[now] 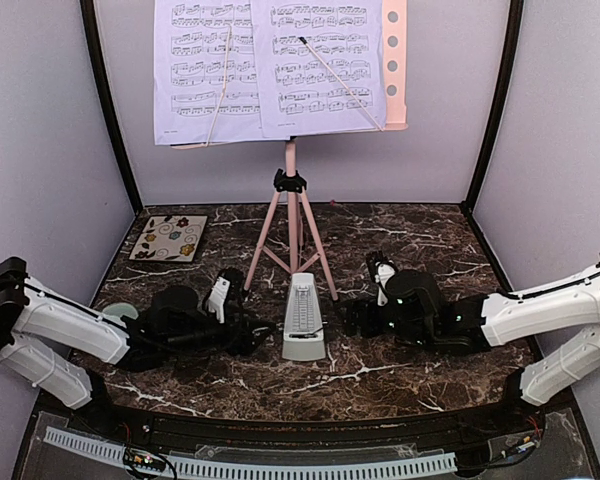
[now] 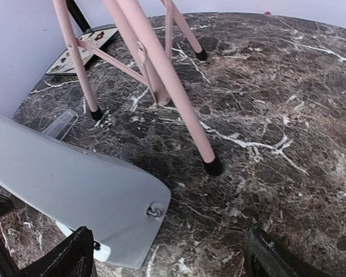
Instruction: Set up the instrument practice props
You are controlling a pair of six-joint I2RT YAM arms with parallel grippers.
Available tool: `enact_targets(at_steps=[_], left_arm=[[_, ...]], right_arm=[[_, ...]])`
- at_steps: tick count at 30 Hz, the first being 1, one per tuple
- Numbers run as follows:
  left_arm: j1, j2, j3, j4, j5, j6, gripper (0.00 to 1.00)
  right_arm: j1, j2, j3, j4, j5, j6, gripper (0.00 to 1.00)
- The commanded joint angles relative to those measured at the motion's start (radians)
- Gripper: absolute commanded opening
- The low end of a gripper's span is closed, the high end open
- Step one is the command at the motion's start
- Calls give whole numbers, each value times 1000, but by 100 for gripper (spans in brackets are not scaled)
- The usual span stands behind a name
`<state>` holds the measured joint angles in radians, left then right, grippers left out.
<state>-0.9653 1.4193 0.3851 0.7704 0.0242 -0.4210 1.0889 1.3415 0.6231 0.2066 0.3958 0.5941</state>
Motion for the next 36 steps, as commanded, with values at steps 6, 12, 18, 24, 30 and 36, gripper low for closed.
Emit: enact_targets(at_steps=[6, 12, 18, 24, 30, 36], left_arm=[[125, -319, -42, -306, -111, -51, 75], [266, -500, -25, -507, -127, -68, 78], [431, -576, 59, -687, -80, -53, 84], [502, -543, 152, -757, -13, 5, 86], [521, -485, 200, -735, 93, 32, 86], [521, -410, 175, -680, 192, 11, 88]], right_arm=[[-61, -125, -65, -41, -1, 6, 91], [-141, -245, -56, -132, -10, -40, 95], [-274, -381, -16, -203, -93, -115, 100], [-413, -419, 0, -226, -220, -144, 100], [-543, -432, -51, -160, -377, -102, 100], [-639, -415, -150, -53, -514, -41, 100]])
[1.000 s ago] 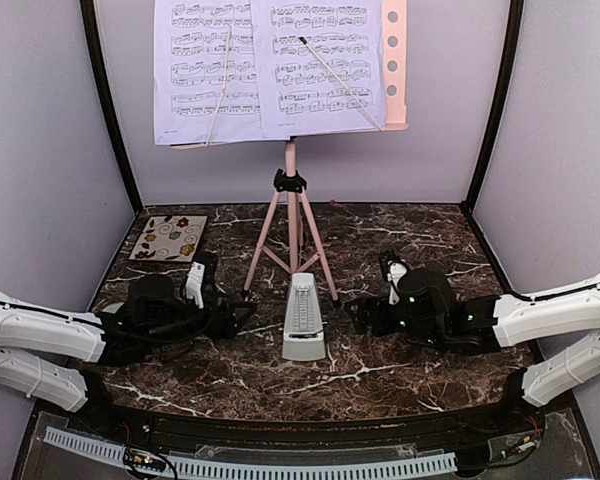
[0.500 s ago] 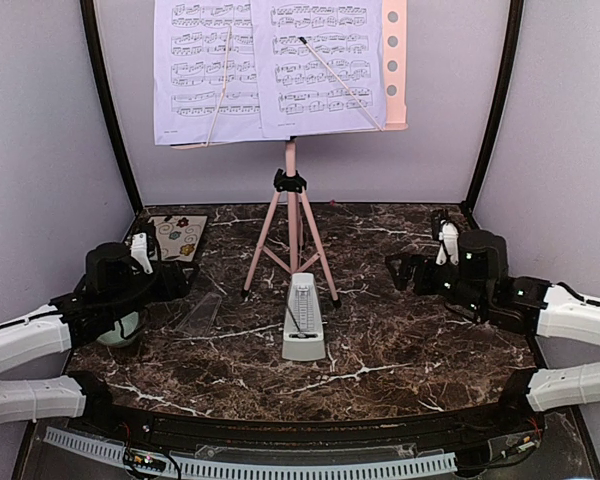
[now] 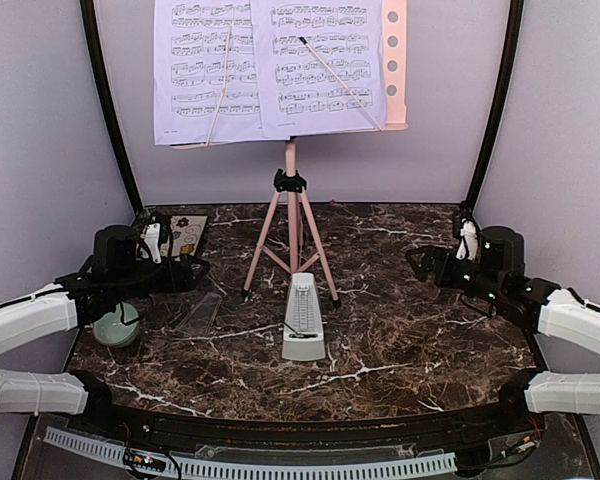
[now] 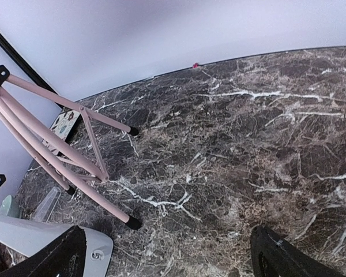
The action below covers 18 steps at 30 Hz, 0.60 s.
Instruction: Set up the instrument practice props
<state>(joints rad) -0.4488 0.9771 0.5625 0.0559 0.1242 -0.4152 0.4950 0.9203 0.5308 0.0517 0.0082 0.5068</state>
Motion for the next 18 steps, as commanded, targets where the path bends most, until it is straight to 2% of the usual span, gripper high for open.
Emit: enact_targets(at_steps=[1, 11, 18], left_arm=[[4, 42, -12, 42, 99, -1, 89], [4, 132, -89, 127, 147, -59, 99], [4, 148, -100, 88, 84, -78, 99]], right_arm=[[-53, 9, -73, 116, -141, 53, 100], [-76, 18, -200, 218, -185, 83, 100], [-77, 21, -257, 263, -216, 99, 100]])
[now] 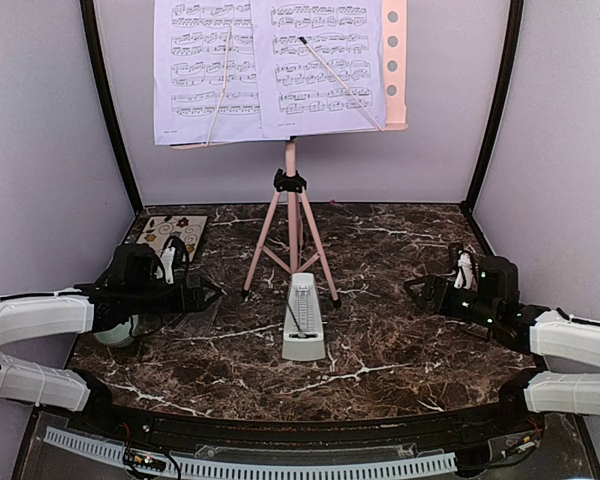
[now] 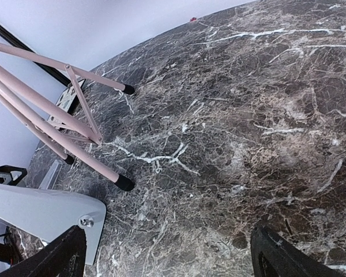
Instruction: Set up the instrument practice props
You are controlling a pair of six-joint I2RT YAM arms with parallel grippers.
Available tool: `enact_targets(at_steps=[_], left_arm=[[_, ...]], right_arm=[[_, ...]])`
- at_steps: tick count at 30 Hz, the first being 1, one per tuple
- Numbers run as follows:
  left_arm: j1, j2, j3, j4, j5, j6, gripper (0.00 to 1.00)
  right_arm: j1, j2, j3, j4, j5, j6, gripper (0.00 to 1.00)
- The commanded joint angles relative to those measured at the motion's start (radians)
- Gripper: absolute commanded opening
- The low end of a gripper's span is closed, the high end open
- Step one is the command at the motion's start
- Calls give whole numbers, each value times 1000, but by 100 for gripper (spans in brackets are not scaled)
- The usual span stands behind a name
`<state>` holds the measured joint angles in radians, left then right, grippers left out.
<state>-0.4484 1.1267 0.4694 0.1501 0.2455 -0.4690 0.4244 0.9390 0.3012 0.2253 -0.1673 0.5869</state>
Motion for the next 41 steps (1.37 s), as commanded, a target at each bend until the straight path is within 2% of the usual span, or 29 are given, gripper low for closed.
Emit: enact_targets(at_steps=[1, 18, 31, 41], left_arm=[[5, 1, -4, -28, -58, -31, 99], [4, 194, 108, -155, -78, -110, 99], [4, 181, 98, -121, -54, -122, 99], [4, 146, 91, -112, -88, -121, 99]], right_arm=[[-7, 11, -33, 95, -46, 19, 100], [-7, 81, -60, 147, -70, 31, 100], [-7, 84, -61, 157, -77, 34, 100], [-7, 82, -55, 157, -82, 31, 100]])
